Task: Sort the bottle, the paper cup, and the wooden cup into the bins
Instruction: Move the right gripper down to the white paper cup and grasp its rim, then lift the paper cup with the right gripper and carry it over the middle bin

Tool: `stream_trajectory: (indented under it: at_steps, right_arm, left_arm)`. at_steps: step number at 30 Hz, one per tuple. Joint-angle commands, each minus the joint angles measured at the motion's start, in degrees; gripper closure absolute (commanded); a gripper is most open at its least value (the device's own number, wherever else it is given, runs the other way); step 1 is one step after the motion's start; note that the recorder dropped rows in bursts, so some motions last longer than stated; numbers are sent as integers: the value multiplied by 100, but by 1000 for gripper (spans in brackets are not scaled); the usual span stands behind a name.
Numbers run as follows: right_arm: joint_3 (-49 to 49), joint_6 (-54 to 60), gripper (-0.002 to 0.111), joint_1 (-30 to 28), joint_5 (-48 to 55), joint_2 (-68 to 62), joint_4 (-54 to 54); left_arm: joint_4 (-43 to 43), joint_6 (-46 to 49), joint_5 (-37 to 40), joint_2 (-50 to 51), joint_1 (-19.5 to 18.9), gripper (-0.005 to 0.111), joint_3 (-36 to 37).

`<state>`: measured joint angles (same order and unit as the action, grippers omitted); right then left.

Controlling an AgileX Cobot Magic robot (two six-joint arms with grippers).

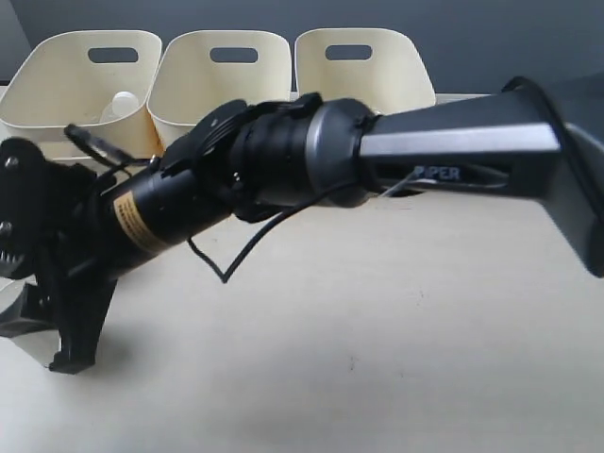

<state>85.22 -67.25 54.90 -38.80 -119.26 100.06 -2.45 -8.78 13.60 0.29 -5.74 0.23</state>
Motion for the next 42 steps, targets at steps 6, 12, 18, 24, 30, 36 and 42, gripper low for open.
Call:
stream_trajectory:
  at_steps: [6, 12, 18, 24, 30, 36, 42]
  right_arm:
    - [-41, 364, 58, 188, 577, -291, -11]
    - [-41, 364, 58, 188, 643, -438, -11]
    - [-41, 364, 58, 188, 654, -443, -11]
    - [-41, 394, 58, 188, 699, -443, -11]
    - [-41, 394, 58, 188, 712, -443, -11]
    - [-20, 425, 58, 188, 784, -589, -11]
    - [79, 437, 58, 188, 838, -637, -11]
  left_arm:
    - [-3, -8, -32, -29, 20, 107, -23]
    - [-3, -8, -32, -29, 20, 107, -23]
    - [-3, -8, -32, -29, 20, 107, -23]
    - [-3, -8, -32, -29, 20, 107, -23]
    - [-3, -8, -32, -29, 20, 107, -23]
    - [-3, -8, -32, -29, 20, 107, -23]
    - [-3, -8, -32, -29, 20, 107, -23]
